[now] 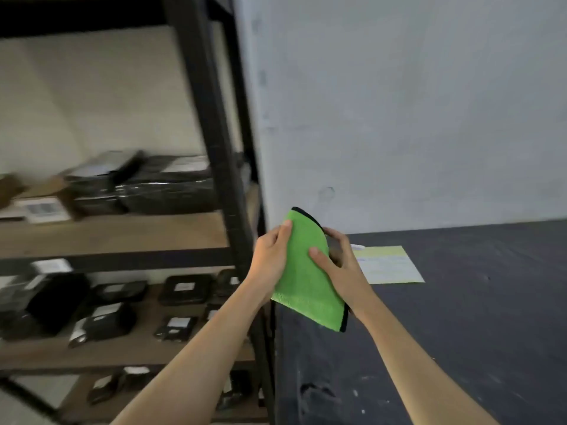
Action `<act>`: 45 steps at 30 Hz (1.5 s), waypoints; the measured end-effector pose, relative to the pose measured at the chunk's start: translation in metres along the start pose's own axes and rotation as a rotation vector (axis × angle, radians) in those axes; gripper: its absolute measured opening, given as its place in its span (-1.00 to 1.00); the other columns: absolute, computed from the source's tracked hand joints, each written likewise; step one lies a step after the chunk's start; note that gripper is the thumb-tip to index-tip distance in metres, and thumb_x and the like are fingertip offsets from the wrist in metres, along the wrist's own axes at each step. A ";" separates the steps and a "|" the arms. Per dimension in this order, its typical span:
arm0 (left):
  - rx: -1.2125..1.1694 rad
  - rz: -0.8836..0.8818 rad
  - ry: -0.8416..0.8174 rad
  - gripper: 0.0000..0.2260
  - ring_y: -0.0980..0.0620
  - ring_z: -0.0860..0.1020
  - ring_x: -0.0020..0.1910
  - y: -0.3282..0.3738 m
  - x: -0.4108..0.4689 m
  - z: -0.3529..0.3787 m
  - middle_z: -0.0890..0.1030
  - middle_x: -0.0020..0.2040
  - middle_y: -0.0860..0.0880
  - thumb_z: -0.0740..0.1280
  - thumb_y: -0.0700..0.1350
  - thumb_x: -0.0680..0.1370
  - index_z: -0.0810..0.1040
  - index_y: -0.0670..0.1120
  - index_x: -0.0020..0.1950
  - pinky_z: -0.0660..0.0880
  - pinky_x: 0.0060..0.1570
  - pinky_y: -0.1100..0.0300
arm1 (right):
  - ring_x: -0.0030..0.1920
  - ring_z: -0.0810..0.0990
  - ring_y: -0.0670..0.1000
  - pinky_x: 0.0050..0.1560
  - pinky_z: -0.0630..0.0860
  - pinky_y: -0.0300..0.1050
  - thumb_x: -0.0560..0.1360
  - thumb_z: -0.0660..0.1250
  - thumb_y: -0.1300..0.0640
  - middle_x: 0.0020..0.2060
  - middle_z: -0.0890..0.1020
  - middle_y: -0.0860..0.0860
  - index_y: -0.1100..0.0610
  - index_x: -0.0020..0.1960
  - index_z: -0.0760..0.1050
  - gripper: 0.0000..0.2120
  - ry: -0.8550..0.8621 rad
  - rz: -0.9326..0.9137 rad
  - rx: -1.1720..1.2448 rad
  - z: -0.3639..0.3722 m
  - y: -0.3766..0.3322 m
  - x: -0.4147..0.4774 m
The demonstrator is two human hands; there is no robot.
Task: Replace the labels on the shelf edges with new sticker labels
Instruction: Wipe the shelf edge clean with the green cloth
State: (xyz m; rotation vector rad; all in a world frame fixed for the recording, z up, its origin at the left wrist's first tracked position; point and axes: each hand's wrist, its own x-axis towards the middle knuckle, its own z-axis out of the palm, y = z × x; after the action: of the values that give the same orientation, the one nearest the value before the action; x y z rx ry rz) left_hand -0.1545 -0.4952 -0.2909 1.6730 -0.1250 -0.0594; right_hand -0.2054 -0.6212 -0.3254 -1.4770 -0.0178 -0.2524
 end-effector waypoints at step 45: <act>0.979 1.337 0.983 -0.43 -0.03 0.31 0.37 0.212 0.172 -0.570 0.48 0.29 -0.06 0.07 0.27 0.56 0.42 -0.11 0.36 0.08 0.37 -0.06 | -0.02 0.46 -0.12 0.09 0.42 -0.40 0.41 0.42 0.32 -0.06 0.52 0.19 0.34 -0.02 0.56 -0.83 0.786 -1.316 -0.501 0.526 -0.192 0.175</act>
State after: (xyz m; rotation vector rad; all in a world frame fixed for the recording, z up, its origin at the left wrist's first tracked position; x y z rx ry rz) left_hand 0.0708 0.0258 -0.0139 2.0034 -0.5448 2.0551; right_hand 0.0049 -0.1444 -0.0557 -1.5555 -0.3140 -1.9958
